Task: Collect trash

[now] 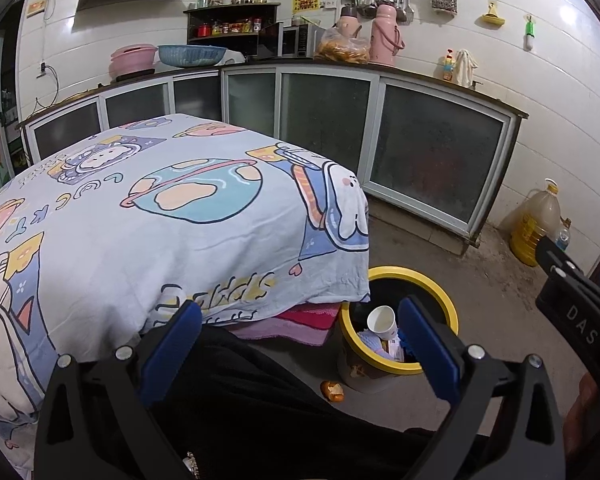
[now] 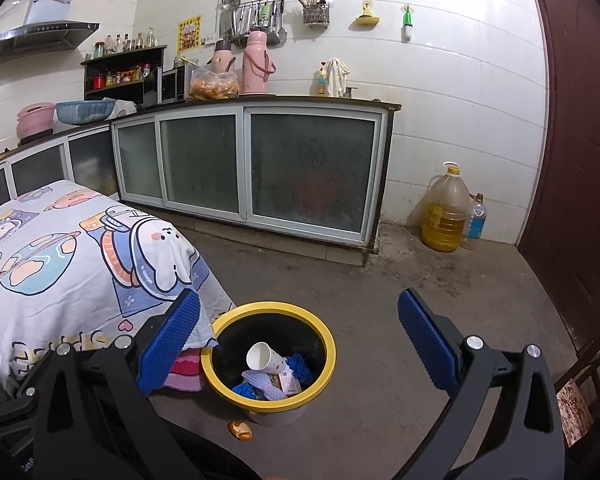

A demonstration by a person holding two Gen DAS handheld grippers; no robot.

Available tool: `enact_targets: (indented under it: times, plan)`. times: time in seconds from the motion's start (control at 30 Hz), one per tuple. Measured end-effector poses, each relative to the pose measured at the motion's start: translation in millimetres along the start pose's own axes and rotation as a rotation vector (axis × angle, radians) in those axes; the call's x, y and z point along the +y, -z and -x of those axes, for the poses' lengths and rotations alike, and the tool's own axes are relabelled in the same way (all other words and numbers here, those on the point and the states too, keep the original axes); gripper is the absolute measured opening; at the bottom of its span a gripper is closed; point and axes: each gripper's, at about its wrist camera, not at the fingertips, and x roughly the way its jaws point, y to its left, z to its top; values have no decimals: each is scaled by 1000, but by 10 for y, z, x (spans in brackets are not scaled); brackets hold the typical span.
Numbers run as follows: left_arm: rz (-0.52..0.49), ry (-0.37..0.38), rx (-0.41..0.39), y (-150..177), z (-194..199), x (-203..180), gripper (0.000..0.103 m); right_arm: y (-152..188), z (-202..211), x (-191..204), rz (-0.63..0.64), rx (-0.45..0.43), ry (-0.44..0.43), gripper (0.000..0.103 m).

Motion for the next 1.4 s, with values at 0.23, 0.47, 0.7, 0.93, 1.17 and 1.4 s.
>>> enact_targets:
  times: [0.23,0.47,0.7,0.93,1.17,1.4]
  plan:
    - [-1,7,10,0,-28,-2,95,2,-22,6,0,6,4,95]
    - [-8,12,12,-3,-43,-9,95,4,-30,10,1,9,5,95]
    - [-8,13,11,2,-40,-10,95,8,-39,7,-1,17,6,95]
    - [-9,8,1,7,-41,-6,95,10,-41,9,-1,17,6,95]
    - [-1,11,18,12,-54,8,95,21,-52,15,2,20,5,95]
    - [-4,9,14,16,-35,-7,95,29,-52,22,1,20,4,95]
